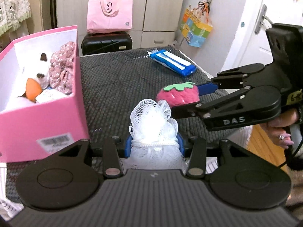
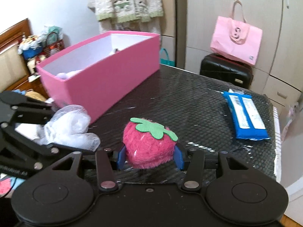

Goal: Organize soft objects
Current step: 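Carry the bath puff and strawberry plush together over the pink box, then open both tools to drop the puff and strawberry into the box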

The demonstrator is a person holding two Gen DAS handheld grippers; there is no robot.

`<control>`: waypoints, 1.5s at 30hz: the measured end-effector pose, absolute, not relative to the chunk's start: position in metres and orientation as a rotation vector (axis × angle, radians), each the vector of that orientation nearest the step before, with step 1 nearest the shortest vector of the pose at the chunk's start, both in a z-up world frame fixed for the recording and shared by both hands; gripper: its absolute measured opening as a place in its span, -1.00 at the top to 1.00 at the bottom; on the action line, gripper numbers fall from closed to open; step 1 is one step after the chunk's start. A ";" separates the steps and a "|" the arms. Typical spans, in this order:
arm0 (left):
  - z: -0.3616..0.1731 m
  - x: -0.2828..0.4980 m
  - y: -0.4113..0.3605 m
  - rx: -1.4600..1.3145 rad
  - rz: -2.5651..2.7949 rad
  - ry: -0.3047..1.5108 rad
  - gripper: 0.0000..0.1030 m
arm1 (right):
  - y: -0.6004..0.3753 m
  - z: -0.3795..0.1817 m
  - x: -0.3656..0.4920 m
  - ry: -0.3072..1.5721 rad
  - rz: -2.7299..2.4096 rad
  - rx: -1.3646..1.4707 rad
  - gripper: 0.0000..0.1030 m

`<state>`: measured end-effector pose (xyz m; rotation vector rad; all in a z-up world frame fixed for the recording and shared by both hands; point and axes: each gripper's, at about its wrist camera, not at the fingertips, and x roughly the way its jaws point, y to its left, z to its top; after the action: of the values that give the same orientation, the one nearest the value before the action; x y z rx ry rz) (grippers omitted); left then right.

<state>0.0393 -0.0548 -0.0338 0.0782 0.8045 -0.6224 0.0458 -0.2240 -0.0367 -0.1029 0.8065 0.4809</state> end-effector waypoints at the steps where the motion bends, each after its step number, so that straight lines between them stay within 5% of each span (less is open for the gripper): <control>1: -0.031 0.037 -0.049 0.079 -0.631 0.812 0.16 | -0.220 -0.033 0.041 0.807 0.498 -0.095 -0.07; 13: 0.026 0.005 0.022 0.124 -0.559 0.680 0.10 | -0.179 0.011 0.004 0.687 0.631 -0.033 -0.08; 24: 0.044 0.058 0.068 0.013 -0.487 0.623 0.10 | -0.129 0.036 0.052 0.583 0.663 -0.037 -0.08; 45: -0.001 0.180 0.079 0.145 -0.280 0.742 0.00 | -0.055 -0.011 0.218 0.821 0.722 0.048 -0.10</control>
<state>0.1799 0.0792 -0.0009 0.1448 0.7421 -0.2802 0.2176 -0.0548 -0.0108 0.0479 0.8211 0.7223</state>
